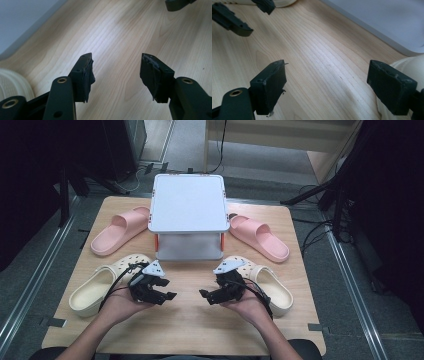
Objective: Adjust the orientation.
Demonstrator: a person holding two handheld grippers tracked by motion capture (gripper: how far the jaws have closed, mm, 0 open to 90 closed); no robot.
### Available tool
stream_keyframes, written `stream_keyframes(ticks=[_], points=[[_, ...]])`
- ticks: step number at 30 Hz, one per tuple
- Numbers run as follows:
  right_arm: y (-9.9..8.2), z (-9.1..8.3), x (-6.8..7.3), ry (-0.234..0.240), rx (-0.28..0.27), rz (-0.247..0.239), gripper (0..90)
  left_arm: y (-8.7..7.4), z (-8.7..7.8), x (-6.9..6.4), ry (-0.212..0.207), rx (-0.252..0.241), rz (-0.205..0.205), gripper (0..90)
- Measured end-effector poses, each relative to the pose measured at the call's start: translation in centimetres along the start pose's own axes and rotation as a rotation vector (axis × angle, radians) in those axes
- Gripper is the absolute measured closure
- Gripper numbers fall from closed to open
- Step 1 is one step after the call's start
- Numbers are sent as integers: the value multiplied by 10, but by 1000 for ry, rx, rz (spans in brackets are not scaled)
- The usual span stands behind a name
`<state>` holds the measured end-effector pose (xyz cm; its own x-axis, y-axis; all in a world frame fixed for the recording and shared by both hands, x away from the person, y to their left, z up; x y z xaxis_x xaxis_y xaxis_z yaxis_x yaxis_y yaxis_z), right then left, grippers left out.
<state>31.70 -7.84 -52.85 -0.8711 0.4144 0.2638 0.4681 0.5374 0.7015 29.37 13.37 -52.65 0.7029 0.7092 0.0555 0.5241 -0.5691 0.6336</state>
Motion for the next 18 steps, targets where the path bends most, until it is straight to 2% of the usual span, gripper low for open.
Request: stream_keyframes(ticks=[6,9,10,14,18], points=[[-10,-16,-2,-9,-40,27,284,13,7,-1,-19,-5,27,431],[-14,-25,-2,-44,-51,-6,364,18,10,-2,-31,3,33,434],[-15,-27,-1,-49,-62,-3,384,19,11,-1,-34,6,41,438],[-18,-32,2,-39,-77,16,443,24,14,0,-48,4,32,454],[-22,-34,2,-18,-61,34,445,26,14,0,-46,-7,42,458]])
Point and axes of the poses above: each handheld gripper's, and its own axes: z roughly forward along the jaws, y roughly out of its top, x roughly to its left, the point moved 5 cm from there along z, roughly forward along the jaws, and after that the axes turned 14 degrees about y, right-handed, at the moved point
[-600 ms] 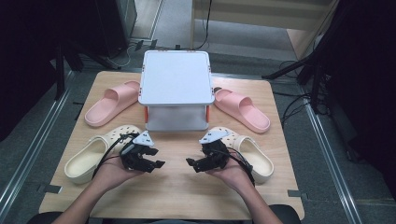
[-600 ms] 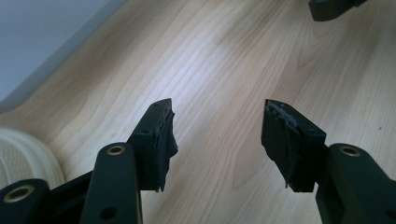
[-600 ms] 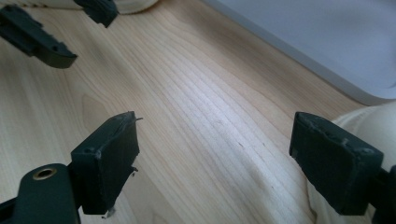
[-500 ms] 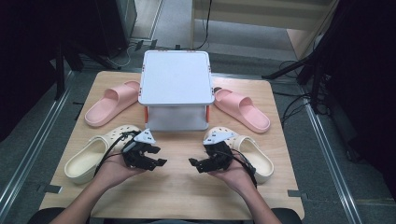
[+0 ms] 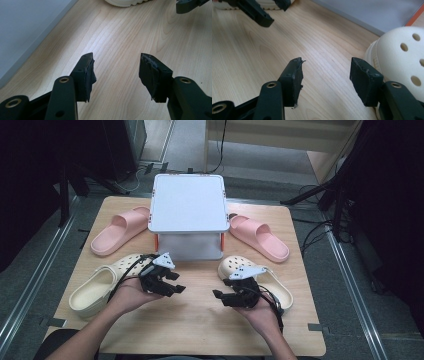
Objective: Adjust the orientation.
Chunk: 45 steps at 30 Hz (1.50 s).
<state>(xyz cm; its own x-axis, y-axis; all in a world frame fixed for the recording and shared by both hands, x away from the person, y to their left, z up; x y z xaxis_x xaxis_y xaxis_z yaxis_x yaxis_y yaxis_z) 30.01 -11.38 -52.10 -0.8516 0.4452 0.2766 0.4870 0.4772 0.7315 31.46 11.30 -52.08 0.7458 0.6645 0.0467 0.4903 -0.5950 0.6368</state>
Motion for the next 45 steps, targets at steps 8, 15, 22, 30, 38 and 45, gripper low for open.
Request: stream_keyframes(ticks=[8,15,22,30,38,45], points=[[-1,0,2,-10,17,-29,444,0,-2,0,6,-7,9,448],[3,3,3,24,8,-39,462,-5,-8,0,7,-3,-7,455],[9,4,2,43,-13,-45,470,-11,-17,2,-2,19,-42,496],[15,10,2,68,-11,-56,495,-18,-28,4,10,10,-67,510],[22,16,1,78,-3,-60,501,-30,-40,11,35,17,-107,512],[28,23,2,90,13,-90,496,-42,-53,19,67,15,-144,516]])
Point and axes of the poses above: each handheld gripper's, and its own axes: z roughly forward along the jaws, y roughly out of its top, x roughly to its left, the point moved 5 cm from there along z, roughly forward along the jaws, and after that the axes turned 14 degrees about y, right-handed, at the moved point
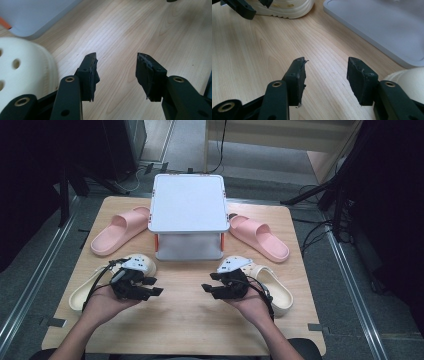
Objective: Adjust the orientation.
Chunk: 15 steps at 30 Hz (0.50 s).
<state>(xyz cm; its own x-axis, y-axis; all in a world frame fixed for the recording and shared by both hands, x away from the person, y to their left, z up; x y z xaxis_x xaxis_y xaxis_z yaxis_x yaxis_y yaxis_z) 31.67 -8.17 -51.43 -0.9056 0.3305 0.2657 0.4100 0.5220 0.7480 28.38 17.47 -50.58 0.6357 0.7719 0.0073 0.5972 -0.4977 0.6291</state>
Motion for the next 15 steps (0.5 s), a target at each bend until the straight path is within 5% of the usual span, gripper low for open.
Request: stream_keyframes(ticks=[15], points=[[15,14,-1,62,11,-3,516,-23,-38,18,92,-6,-53,521]])
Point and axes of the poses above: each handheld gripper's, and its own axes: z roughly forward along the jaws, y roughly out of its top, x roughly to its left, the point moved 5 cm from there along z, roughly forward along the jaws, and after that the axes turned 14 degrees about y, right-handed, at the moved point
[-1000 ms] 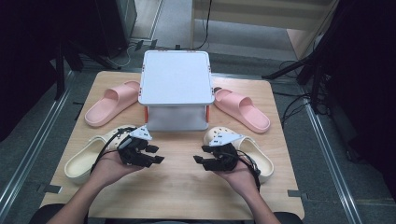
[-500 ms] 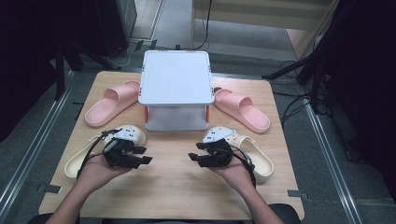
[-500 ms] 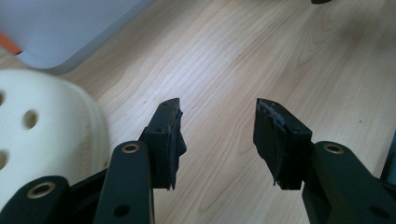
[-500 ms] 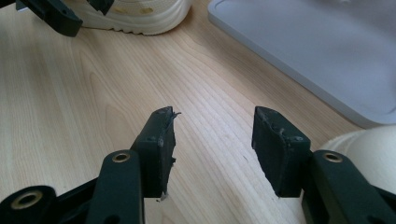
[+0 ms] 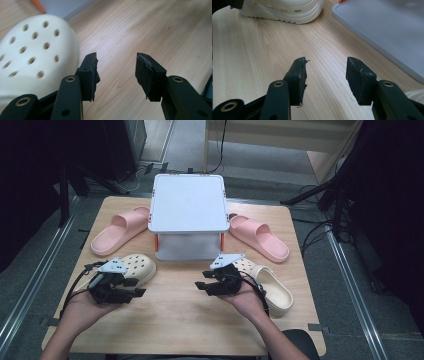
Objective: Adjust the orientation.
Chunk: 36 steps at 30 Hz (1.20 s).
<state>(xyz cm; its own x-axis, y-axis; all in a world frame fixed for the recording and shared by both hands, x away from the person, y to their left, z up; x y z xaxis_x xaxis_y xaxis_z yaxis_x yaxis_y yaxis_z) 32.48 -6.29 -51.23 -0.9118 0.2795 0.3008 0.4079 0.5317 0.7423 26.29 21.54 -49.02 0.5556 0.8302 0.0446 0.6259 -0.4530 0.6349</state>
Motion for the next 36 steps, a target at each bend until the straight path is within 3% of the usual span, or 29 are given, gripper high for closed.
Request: stream_keyframes(ticks=[11,13,16,21,23,24,32,34,35,36], points=[[7,11,-1,20,16,-7,519,-18,-27,23,60,-22,-61,522],[9,13,-1,23,21,-10,516,-24,-35,33,85,-40,-96,518],[10,15,-1,27,27,-12,514,-28,-36,38,102,-38,-112,514],[11,16,-1,28,32,-16,512,-37,-23,48,115,-11,-158,512],[11,17,-1,27,34,-16,512,-38,-19,48,120,1,-156,506],[11,17,-1,26,35,-15,512,-38,-11,48,143,32,-161,503],[10,18,-1,27,40,-15,513,-33,14,48,125,26,-142,549],[10,18,-1,30,43,-17,518,-34,17,49,116,30,-132,632],[10,18,-1,30,43,-17,518,-34,19,49,114,30,-126,632],[10,19,0,34,46,-16,525,-33,19,49,115,21,-120,747]])
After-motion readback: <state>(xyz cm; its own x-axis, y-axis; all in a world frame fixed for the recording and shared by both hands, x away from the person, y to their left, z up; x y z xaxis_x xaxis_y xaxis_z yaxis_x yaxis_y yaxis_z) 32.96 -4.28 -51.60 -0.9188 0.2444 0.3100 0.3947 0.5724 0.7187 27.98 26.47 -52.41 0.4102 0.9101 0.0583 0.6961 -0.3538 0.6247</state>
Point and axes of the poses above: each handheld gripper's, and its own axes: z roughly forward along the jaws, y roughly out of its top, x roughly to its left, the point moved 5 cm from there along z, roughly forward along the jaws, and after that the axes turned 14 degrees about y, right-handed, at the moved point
